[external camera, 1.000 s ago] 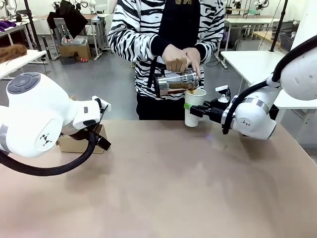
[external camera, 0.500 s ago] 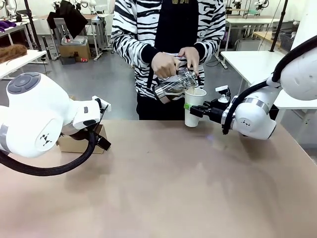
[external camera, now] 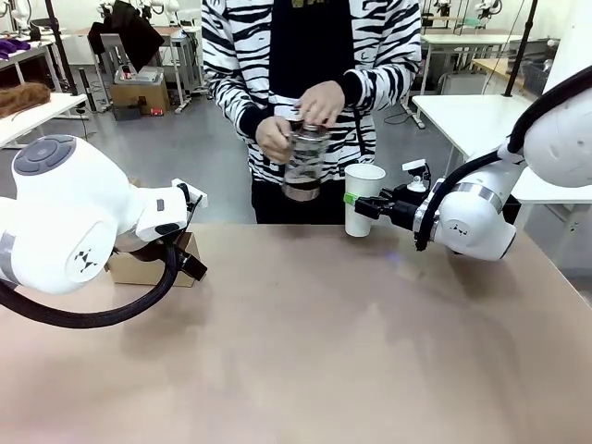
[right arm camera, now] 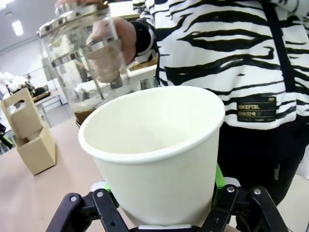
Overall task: Pour a drink into a cup and package it in a carrier.
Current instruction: When a person places the Paper Cup Lid on the 600 ml Paper Cup , lift the 600 ml Paper Cup.
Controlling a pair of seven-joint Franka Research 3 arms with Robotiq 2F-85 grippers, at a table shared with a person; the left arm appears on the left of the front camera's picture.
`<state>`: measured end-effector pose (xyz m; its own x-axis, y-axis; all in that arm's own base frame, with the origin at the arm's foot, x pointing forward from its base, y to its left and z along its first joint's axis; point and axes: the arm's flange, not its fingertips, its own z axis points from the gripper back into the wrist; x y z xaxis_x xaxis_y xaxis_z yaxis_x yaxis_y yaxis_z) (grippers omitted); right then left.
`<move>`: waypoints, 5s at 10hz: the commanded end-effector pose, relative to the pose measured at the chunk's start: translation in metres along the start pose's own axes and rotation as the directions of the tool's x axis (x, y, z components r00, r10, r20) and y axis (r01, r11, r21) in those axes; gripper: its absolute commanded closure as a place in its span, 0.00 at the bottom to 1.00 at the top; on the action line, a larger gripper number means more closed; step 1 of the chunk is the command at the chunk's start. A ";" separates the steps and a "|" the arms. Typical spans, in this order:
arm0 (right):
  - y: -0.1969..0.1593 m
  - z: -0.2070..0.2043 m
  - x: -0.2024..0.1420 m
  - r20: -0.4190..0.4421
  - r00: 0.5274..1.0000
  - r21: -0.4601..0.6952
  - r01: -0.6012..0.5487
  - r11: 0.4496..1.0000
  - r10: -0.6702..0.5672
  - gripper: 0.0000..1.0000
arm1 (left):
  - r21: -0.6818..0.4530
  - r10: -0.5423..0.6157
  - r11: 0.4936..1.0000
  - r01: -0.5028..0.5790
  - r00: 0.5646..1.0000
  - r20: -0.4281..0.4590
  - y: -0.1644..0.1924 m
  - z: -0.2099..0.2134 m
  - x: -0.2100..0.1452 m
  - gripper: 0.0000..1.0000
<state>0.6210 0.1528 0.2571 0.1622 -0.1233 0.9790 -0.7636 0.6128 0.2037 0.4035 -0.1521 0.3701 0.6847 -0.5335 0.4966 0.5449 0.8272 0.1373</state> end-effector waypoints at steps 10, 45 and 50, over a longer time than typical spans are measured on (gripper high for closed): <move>0.002 -0.002 0.003 0.003 1.000 -0.005 0.003 1.000 -0.003 0.20 | -0.002 0.001 1.000 -0.001 1.000 0.002 0.000 0.000 0.000 0.00; 0.002 -0.002 0.003 0.003 1.000 -0.005 0.003 1.000 -0.003 0.20 | -0.002 0.001 1.000 -0.001 1.000 0.002 0.000 0.000 0.000 0.00; 0.002 -0.002 0.003 0.003 1.000 -0.005 0.003 1.000 -0.003 0.20 | -0.002 0.001 1.000 -0.001 1.000 0.002 0.000 0.000 0.000 0.00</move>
<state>0.6210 0.1512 0.2562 0.1630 -0.1210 0.9792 -0.7621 0.6149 0.2029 0.4035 -0.1521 0.3701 0.6847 -0.5335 0.4966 0.5449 0.8272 0.1373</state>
